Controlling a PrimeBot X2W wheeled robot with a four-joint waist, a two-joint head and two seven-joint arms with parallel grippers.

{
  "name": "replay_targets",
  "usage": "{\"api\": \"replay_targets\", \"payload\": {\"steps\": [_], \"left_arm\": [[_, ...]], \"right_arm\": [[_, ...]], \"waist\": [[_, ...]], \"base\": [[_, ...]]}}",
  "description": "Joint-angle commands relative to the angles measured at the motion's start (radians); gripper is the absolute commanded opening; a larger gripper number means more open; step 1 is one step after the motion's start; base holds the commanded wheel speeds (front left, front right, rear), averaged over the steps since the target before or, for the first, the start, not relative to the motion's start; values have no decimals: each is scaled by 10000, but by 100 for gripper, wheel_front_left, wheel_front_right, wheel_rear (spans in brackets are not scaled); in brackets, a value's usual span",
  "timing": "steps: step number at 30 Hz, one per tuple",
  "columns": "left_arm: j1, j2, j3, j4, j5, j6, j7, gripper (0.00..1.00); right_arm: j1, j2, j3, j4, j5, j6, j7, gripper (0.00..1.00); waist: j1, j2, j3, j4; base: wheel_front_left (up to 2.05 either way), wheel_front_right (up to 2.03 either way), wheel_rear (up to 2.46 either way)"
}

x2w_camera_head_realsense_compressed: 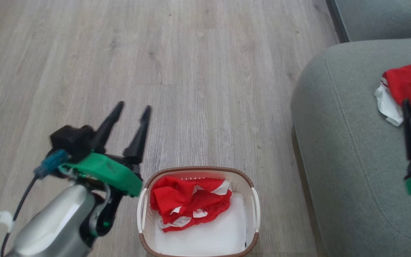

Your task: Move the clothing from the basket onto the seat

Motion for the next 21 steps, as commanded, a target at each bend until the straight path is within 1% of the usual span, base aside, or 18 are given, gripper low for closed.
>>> {"api": "replay_targets", "payload": {"steps": [1,5,8,12,15,21], "left_arm": [[-247,341,701,-292,148,147,-123,100],[465,244,1407,-308,546,412,-124,100],[1104,106,1999,-435,904,534,-124,100],[1961,-138,2890,-733,1611,505,-125,100],[2533,-376,3447,-833,2142,366,-125,100],[3160,-925,4225,-587,2895,-211,-125,100]], "right_arm": [[32,-4,-52,-608,-188,-4,27,100],[779,908,-131,-1371,-720,-4,57,100],[1176,1353,-78,-1623,-933,-4,-121,100],[1566,1800,90,-1652,-1047,-4,-507,100],[1780,2039,208,-1544,-1091,-4,-771,100],[2039,2185,538,-1240,-1010,-4,-1257,100]], "waist": [[1,-1,-46,63],[1,-1,-171,135],[1,-1,-198,172],[1,-1,-227,244],[1,-1,-232,301],[1,-1,-200,376]], "base": [[0,0,0],[0,0,0],[0,0,0],[0,0,0],[0,0,0],[0,0,0]]}}
